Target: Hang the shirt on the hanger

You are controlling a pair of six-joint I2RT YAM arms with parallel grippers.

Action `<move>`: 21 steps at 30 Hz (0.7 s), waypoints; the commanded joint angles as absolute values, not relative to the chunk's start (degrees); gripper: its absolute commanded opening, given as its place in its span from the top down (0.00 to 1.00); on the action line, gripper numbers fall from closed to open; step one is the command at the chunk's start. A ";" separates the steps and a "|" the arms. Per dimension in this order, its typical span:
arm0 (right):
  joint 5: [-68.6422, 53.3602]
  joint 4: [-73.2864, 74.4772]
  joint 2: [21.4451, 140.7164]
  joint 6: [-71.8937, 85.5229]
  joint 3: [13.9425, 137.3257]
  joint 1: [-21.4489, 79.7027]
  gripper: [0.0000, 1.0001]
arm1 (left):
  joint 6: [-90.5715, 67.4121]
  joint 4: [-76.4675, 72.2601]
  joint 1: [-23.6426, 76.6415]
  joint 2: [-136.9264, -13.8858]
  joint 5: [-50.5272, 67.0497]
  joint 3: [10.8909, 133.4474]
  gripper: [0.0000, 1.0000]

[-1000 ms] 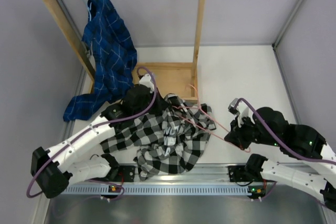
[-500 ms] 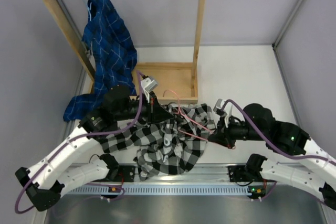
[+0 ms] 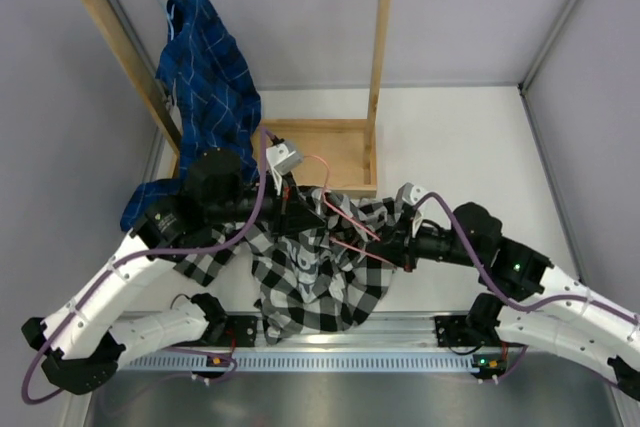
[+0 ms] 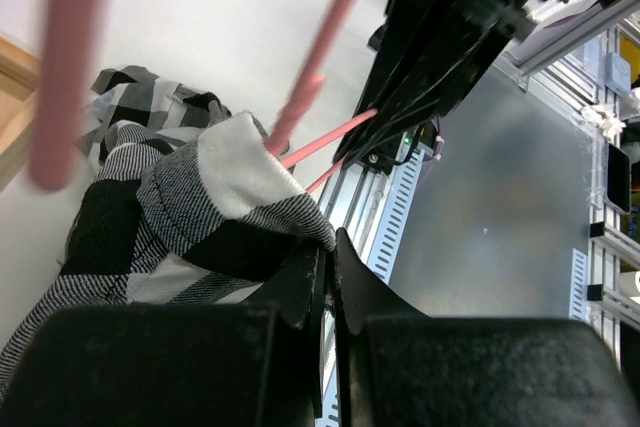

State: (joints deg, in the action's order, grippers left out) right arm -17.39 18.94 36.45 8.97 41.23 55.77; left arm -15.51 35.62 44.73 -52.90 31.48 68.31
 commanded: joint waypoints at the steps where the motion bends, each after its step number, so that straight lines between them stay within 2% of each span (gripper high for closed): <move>1: -15.99 -1.56 37.53 11.69 37.72 56.25 1.00 | -13.89 38.84 46.23 -54.40 30.68 73.38 1.00; 7: -15.21 -14.56 35.25 15.55 27.01 56.34 1.00 | -13.10 41.13 48.07 -56.16 29.09 78.66 1.00; 8: -14.60 -15.81 34.46 16.77 25.94 56.34 1.00 | -12.75 42.00 48.34 -56.68 28.92 79.10 0.98; 9: -13.55 -16.86 32.36 17.14 24.80 56.34 1.00 | -11.87 42.62 48.60 -56.86 28.22 80.15 0.75; 11: -12.14 -19.59 29.81 18.10 21.56 56.34 1.00 | -10.73 45.07 48.69 -57.04 26.81 81.56 0.64; 13: -10.90 -21.70 25.94 18.46 18.30 56.34 1.00 | -9.15 46.22 48.69 -56.87 24.62 84.01 0.35; 16: -9.93 -25.57 22.51 19.16 15.31 56.34 1.00 | -7.30 47.98 48.69 -56.51 20.94 88.22 0.05; 17: -9.93 -26.36 22.07 19.42 15.03 56.34 1.00 | -6.60 48.25 48.69 -56.43 19.87 89.37 0.02; 21: -10.37 -26.46 21.01 19.42 14.24 56.34 1.00 | 0.76 48.69 48.69 -56.86 11.36 93.60 0.02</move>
State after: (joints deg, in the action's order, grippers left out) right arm -11.22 -15.79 22.20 18.72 13.65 55.77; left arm -6.28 48.16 48.49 -57.32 19.25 90.13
